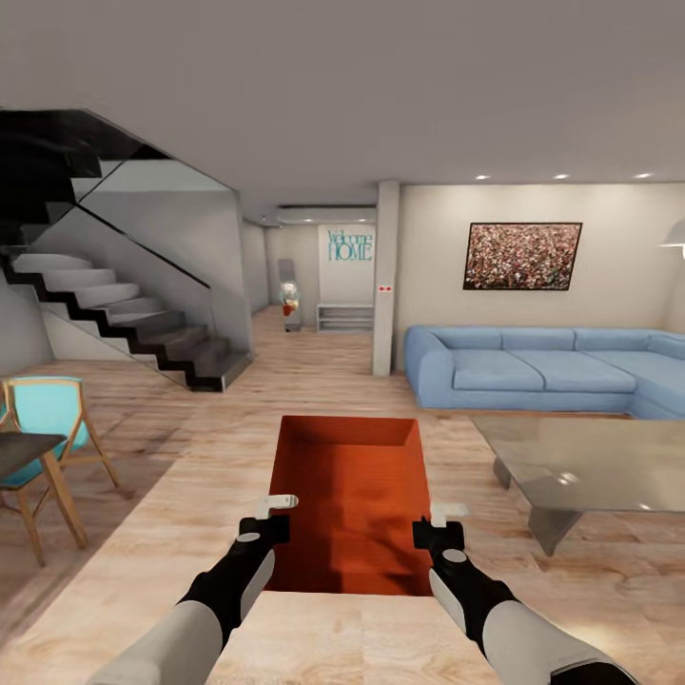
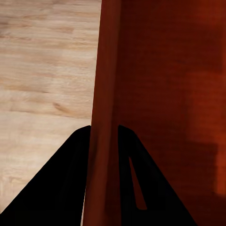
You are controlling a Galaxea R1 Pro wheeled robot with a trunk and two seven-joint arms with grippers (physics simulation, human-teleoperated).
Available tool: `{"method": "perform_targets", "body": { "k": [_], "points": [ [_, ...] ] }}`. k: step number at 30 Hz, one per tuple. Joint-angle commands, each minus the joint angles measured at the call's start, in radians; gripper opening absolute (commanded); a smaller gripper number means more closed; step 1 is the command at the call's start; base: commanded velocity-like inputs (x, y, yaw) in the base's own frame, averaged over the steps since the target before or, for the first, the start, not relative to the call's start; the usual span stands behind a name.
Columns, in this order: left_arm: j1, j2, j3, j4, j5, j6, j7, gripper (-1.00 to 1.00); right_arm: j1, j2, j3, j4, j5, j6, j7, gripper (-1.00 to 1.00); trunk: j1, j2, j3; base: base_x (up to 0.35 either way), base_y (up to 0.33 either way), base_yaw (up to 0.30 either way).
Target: Move the two storage containers from the living room to the garage. In the garage, place one container on the floor and stack the other container on top of it (either order is fine).
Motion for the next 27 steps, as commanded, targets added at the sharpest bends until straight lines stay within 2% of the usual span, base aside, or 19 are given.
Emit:
{"method": "perform_targets", "body": {
  "k": [1, 10, 14, 20, 27],
  "points": [
    [-0.002, -0.001, 0.039, -0.052, 0.034, 0.009, 0.020, -1.00, 0.000, 0.000, 0.016, 0.000, -0.013, -0.001, 0.003, -1.00, 0.000, -0.001, -0.002, 0.000, 0.000, 0.269],
    [-0.002, -0.001, 0.039, -0.051, 0.034, 0.009, 0.020, -1.00, 0.000, 0.001, 0.018, 0.001, -0.012, 0.003, 0.004, -1.00, 0.000, -0.001, -0.002, 0.080, 0.000, 0.084],
    [-0.002, 0.002, 0.039, -0.050, 0.037, 0.009, 0.020, -1.00, 0.000, 0.002, 0.018, 0.000, -0.011, 0.003, 0.004, -1.00, 0.000, -0.001, -0.002, 0.284, 0.000, 0.003],
    [-0.001, 0.005, 0.039, -0.048, 0.076, 0.010, 0.020, -1.00, 0.000, 0.002, 0.018, 0.000, -0.014, 0.003, 0.003, -1.00, 0.000, -0.001, -0.002, 0.318, 0.000, 0.000],
    [-0.001, 0.006, 0.039, -0.046, 0.080, 0.010, 0.020, -1.00, 0.000, 0.002, 0.018, 0.000, -0.014, 0.005, 0.003, -1.00, 0.000, -0.001, -0.002, 0.322, 0.000, 0.000]
  ]
}}
